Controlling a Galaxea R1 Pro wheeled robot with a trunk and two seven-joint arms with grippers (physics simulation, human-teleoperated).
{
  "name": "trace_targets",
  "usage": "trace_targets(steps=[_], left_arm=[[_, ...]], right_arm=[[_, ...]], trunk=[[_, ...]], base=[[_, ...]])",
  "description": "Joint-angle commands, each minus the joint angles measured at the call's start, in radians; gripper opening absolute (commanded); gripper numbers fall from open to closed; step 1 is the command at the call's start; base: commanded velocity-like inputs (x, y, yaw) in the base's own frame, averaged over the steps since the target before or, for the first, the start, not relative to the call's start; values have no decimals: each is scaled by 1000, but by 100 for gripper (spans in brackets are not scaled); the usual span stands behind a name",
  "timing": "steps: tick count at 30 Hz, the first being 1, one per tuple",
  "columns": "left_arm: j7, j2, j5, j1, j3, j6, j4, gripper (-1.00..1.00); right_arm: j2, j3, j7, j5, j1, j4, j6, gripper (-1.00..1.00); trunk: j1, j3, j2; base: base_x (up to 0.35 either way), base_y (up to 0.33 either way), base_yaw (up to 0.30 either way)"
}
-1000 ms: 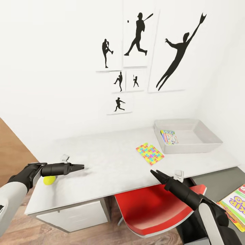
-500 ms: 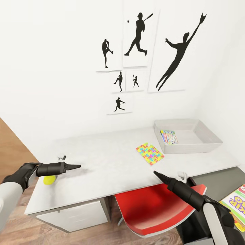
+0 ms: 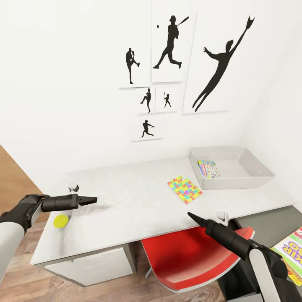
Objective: Put all the toys in the child's room - the three board games (two on the bed and one on the table), the two jigsaw puzzles on the table, and the tennis ball on the table - inside the toy box on the table in the child's room.
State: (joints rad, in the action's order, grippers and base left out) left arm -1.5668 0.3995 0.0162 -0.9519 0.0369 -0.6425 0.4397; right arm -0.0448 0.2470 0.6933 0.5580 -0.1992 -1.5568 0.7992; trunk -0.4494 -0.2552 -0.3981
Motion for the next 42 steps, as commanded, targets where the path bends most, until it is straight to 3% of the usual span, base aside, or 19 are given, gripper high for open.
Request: trace_targets(steps=[1, 22, 42], left_arm=[[-4, 0, -1, -1, 0, -13, 1, 100], [-4, 1, -2, -1, 0, -23, 7, 100], [-4, 2, -3, -1, 0, -21, 7, 100]], right_arm=[[0, 1, 1, 2, -1, 0, 10, 100], [9, 6, -2, 2, 1, -2, 12, 100], [7, 3, 14, 3, 7, -1, -50, 100]], trunk=[[-1, -2, -2], [-1, -1, -2], [-1, 29, -2]], base=[[0, 0, 0], [0, 0, 0], [0, 0, 0]])
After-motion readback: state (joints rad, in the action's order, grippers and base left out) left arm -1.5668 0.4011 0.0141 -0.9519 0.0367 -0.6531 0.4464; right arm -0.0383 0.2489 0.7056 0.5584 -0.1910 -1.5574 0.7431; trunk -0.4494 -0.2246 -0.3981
